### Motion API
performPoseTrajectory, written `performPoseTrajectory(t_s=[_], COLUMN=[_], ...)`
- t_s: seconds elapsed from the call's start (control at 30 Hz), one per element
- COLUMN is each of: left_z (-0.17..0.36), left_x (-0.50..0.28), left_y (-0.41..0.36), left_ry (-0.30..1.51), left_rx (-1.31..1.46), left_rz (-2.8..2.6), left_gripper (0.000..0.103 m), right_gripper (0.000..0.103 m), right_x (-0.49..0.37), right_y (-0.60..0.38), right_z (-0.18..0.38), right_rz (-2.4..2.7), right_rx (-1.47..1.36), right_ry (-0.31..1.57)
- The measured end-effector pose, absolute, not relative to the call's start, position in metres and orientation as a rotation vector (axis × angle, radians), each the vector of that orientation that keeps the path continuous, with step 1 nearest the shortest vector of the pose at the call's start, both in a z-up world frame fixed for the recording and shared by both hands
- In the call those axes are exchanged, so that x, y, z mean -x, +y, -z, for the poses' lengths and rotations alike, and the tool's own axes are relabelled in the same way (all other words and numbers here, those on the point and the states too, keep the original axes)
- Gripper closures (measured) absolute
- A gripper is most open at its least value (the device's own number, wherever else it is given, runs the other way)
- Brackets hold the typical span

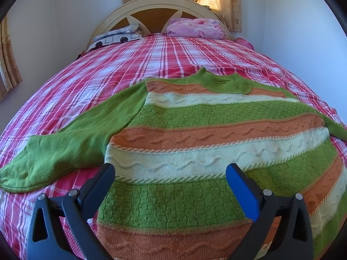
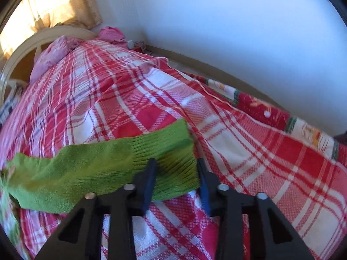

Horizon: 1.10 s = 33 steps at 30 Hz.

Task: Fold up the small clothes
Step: 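Close the right gripper on the ribbed sleeve cuff, then lift the sleeve with the right gripper and lay it across the sweater body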

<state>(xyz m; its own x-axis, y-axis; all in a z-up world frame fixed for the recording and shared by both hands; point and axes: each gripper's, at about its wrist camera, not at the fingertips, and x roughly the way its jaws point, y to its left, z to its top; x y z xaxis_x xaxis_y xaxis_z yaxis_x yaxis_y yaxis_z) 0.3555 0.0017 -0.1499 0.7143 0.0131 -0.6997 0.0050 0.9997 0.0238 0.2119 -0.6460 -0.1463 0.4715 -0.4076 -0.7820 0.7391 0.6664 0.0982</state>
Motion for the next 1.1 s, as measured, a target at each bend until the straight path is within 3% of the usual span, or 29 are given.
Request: performPoseTrajectory(t_s=[0.13,0.43,0.47,0.5,0.53,0.67,0.7,0.73,0.8,1.1], left_z=[0.156,0.163,0.163,0.163,0.163,0.163,0.163,0.163,0.163,0.164], left_x=[-0.361,-0.365,-0.364,-0.365,-0.364,-0.364,-0.365,-0.365,-0.365,-0.365], left_y=[0.006,0.006,0.007,0.007,0.007,0.008,0.007,0.007,0.007,0.006], left_ry=[0.827,0.875,0.876,0.877,0.878,0.878,0.879,0.88,0.88,0.88], left_rx=[0.008,0.027,0.031,0.033,0.035,0.03,0.028,0.029,0.032,0.032], left_rz=[-0.003,0.03,0.032,0.033,0.034,0.033,0.033,0.034,0.035,0.034], left_gripper=[0.0,0.0,0.0,0.0,0.0,0.0,0.0,0.0,0.0,0.0], right_gripper=[0.087,0.087,0.083,0.064,0.053,0.053,0.059,0.08,0.096,0.098], right_x=[-0.212,-0.222,-0.222,-0.22,-0.218,-0.223,-0.224,-0.224,-0.22,-0.249], right_y=[-0.643,-0.638,-0.641,-0.644,-0.644,-0.639,-0.638,-0.639,-0.642,-0.599], right_z=[0.134,0.123,0.125,0.126,0.127,0.135,0.137,0.139,0.138,0.066], right_rz=[0.732,0.692,0.677,0.661,0.643,0.663,0.667,0.682,0.71,0.561], right_rx=[-0.446,-0.428,-0.452,-0.477,-0.498,-0.426,-0.416,-0.406,-0.409,-0.351], right_ry=[0.785,0.79,0.793,0.787,0.781,0.849,0.859,0.866,0.848,0.7])
